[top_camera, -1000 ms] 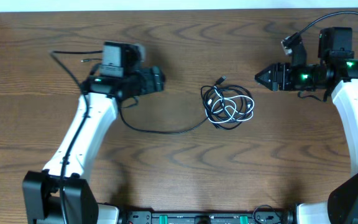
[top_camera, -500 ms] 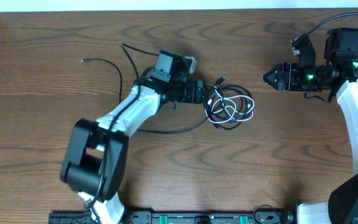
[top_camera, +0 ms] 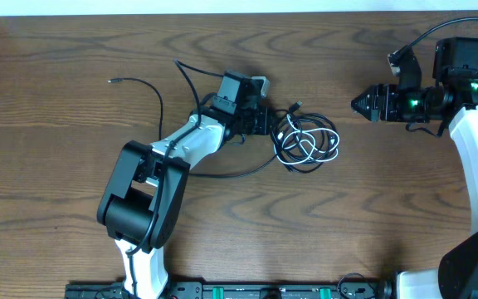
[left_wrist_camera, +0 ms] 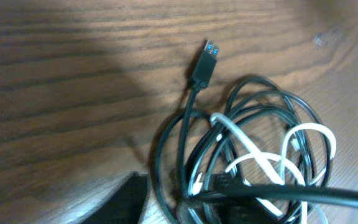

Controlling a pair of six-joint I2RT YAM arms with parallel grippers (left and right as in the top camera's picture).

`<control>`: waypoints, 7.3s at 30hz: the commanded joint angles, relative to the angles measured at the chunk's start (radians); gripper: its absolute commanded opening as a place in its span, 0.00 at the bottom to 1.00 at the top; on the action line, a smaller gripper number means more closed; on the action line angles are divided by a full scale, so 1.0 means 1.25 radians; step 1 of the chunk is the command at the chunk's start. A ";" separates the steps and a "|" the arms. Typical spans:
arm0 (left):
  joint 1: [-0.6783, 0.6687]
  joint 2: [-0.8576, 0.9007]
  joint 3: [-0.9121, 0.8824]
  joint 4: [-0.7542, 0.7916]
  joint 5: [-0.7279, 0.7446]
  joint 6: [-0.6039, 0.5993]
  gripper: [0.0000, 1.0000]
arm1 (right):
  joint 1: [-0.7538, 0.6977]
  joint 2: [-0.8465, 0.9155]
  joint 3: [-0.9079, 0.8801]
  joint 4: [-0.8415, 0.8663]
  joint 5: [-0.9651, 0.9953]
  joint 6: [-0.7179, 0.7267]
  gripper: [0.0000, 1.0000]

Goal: Untangle cables

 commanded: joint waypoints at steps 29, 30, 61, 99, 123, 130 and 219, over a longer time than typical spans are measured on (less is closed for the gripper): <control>0.039 -0.484 0.015 0.020 0.074 -0.163 0.07 | 0.061 0.001 0.000 0.008 -0.023 -0.027 0.73; 0.039 -0.489 0.015 0.028 0.074 -0.167 0.07 | 0.066 0.001 0.000 0.008 -0.033 -0.036 0.73; 0.041 -0.499 0.015 0.053 0.058 -0.190 0.07 | 0.286 0.077 -0.001 0.065 -0.199 -0.178 0.60; 0.041 -0.498 0.015 -0.051 -0.045 -0.161 0.08 | 0.246 0.041 0.001 0.103 -0.079 -0.057 0.01; 0.041 -0.495 0.014 -0.425 -0.515 -0.078 0.07 | -0.301 -0.255 0.001 0.071 -0.251 0.070 0.01; 0.068 -0.473 0.011 -0.499 -0.598 -0.078 0.07 | -0.403 -0.226 0.001 0.068 -0.248 0.132 0.01; -0.081 -0.205 0.012 -0.277 -0.028 0.081 0.63 | -0.112 -0.026 0.001 -0.085 -0.054 0.025 0.01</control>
